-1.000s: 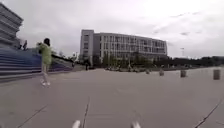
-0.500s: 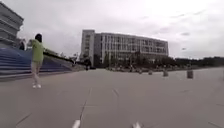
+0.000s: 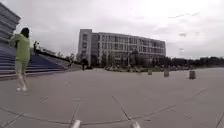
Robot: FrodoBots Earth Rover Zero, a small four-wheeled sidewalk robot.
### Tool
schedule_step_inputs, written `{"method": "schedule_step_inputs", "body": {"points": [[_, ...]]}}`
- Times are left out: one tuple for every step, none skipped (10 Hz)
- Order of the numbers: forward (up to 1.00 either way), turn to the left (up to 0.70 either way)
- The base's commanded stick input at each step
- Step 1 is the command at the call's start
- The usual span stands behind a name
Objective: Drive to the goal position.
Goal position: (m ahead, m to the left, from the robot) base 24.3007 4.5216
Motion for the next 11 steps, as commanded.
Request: {"method": "schedule_step_inputs", "body": {"points": [[1.0, 0.0], [1.0, 0.0], [1.0, 0.0], [1.0, 0.0], [1.0, 0.0], [1.0, 0.0], [1.0, 0.0], [1.0, 0.0], [1.0, 0.0], [1.0, 0.0], [1.0, 0.0]]}}
